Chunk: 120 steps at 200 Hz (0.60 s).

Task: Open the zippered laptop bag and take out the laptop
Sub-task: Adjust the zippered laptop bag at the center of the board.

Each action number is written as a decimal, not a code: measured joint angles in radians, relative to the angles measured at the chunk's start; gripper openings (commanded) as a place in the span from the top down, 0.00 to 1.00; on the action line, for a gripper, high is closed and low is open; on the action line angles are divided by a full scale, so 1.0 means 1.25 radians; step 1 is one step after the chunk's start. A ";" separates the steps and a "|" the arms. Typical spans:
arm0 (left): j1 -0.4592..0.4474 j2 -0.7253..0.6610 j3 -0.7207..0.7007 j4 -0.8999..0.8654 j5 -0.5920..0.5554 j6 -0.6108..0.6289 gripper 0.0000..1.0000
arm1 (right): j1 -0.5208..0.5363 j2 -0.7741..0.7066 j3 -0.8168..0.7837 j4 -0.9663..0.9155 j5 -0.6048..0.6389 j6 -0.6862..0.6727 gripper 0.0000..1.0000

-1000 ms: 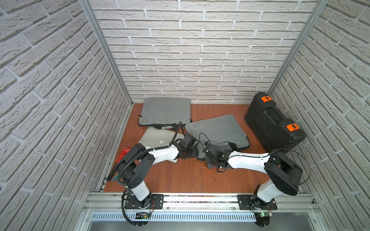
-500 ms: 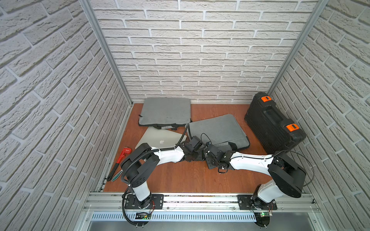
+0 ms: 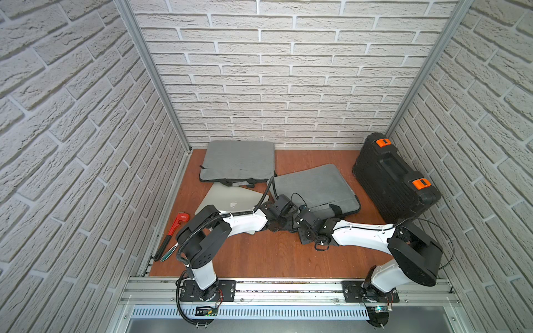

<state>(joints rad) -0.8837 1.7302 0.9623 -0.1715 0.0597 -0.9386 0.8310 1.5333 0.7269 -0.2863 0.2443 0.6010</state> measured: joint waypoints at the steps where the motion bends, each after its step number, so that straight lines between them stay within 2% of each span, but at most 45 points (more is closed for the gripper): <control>1: 0.000 0.000 0.000 -0.001 0.000 0.000 1.00 | 0.000 0.000 0.000 0.000 0.000 0.001 0.95; 120: 0.012 -0.012 0.000 -0.011 0.005 0.039 1.00 | -0.021 -0.015 0.017 -0.064 0.041 0.047 0.95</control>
<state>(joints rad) -0.8684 1.7153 0.9619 -0.1852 0.0654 -0.8898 0.8043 1.5143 0.7483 -0.3668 0.2951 0.6594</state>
